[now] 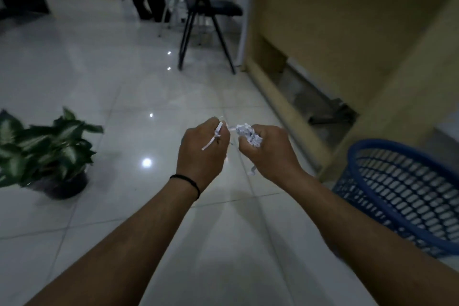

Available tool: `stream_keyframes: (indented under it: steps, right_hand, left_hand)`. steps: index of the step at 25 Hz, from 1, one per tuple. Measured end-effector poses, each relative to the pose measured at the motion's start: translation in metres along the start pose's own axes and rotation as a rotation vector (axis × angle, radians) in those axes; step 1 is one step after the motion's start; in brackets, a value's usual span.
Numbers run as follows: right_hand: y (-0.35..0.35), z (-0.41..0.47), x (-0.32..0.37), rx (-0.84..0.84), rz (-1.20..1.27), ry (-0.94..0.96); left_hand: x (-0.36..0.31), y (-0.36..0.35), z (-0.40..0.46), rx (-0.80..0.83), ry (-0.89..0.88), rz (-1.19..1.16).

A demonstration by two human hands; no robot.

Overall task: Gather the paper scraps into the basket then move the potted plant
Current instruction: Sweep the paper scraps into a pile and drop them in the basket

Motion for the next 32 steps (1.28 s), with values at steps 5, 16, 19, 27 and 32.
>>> stream_keyframes:
  steps: [5, 16, 19, 27, 32]
  right_hand:
    - [0.12, -0.019, -0.056, -0.192, 0.091, -0.136]
    - [0.294, -0.097, -0.231, -0.406, -0.137, -0.454]
    - [0.292, -0.106, -0.27, -0.34, -0.208, -0.533]
    - [0.295, -0.131, -0.288, -0.426, -0.229, -0.691]
    - [0.29, -0.133, -0.286, -0.4, -0.229, -0.725]
  left_hand:
    - [-0.108, -0.075, 0.024, 0.048, -0.084, -0.162]
    - [-0.26, -0.282, 0.014, 0.296, -0.183, -0.36]
    - [-0.272, -0.324, 0.022, 0.303, -0.146, -0.357]
    - [-0.259, -0.367, -0.002, 0.409, 0.014, -0.357]
    - [-0.249, -0.37, -0.008, 0.413, 0.156, -0.323]
Point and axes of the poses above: each hand's wrist, its own z-axis towards the middle knuckle, its own y-axis out of the back of the hand, x = y × z, the point moved 7 cm from there along z, towards the middle knuckle, and after that the axes turned 9 degrees about z, right-handed, at the moved point
